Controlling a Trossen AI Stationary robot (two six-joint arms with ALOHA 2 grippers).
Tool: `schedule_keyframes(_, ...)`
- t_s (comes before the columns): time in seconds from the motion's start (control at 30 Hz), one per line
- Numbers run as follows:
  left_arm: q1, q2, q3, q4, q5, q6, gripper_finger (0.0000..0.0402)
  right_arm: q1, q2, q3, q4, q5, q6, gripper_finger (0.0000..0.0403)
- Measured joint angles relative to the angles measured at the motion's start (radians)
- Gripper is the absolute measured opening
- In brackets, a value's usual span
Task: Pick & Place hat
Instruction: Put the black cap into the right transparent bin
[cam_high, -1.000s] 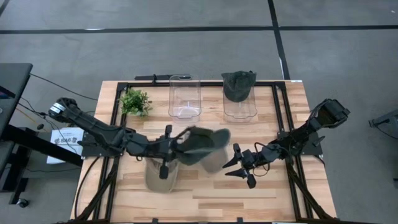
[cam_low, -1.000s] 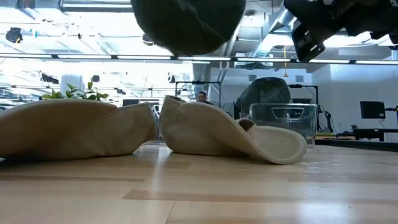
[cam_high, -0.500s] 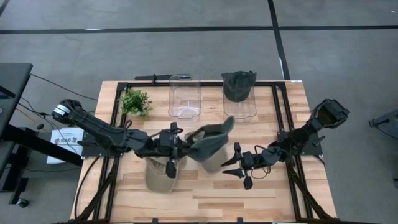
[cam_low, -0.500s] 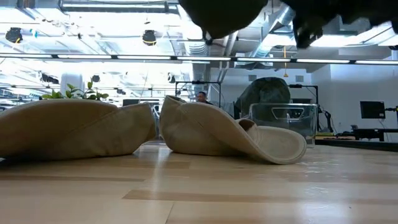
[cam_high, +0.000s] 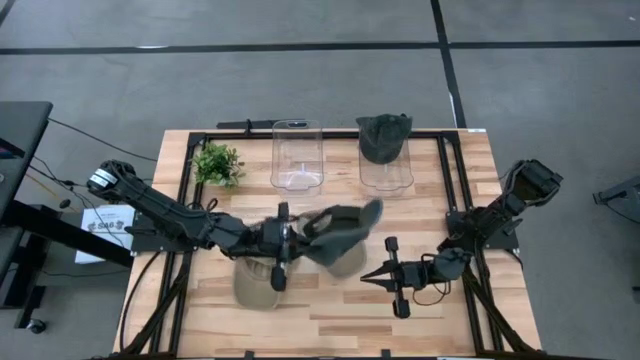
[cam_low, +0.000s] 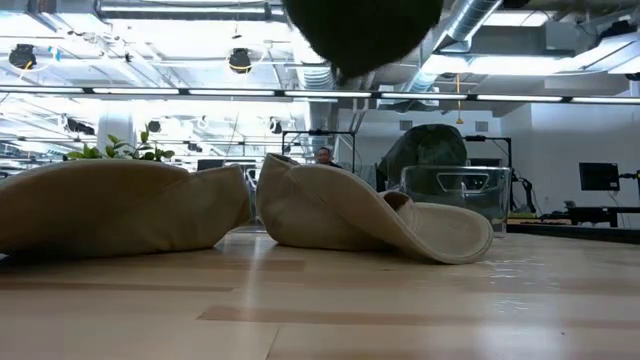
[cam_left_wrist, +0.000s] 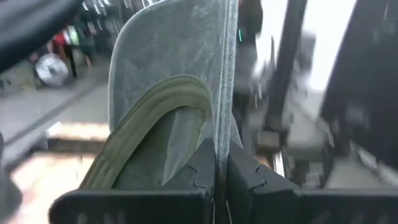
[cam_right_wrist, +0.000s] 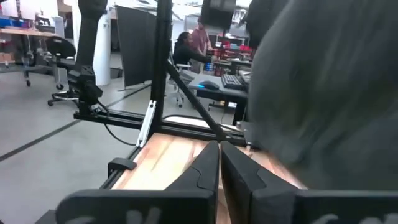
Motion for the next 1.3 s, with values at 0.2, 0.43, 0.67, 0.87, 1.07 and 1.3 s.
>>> schedule_keyframes(0.2, -0.027, 0.001, -0.011, -0.278, 0.049, -0.004, 0.0013, 0.025, 0.0, 0.002, -0.001, 0.002, -0.012, 0.0012)
schedule_keyframes(0.43, -0.062, 0.001, -0.087, -0.298, 0.058, 0.201, 0.0013, 0.019, 0.0, 0.002, -0.001, -0.004, 0.086, 0.0009)
schedule_keyframes(0.67, -0.105, 0.001, -0.143, -0.356, -0.039, 0.464, 0.0014, -0.009, 0.0, 0.002, 0.006, -0.004, 0.283, 0.0016)
schedule_keyframes(0.87, -0.143, 0.001, -0.153, -0.405, -0.155, 0.523, 0.0017, -0.056, 0.0, 0.002, 0.002, -0.002, 0.521, 0.0033)
schedule_keyframes(1.07, -0.195, 0.001, -0.153, -0.405, -0.169, 0.575, 0.0018, -0.167, -0.022, 0.002, -0.065, -0.059, 0.81, 0.0062)
schedule_keyframes(1.3, -0.25, 0.001, -0.153, -0.481, -0.052, 0.545, 0.0016, -0.327, -0.076, 0.002, -0.272, -0.315, 1.085, 0.0086)
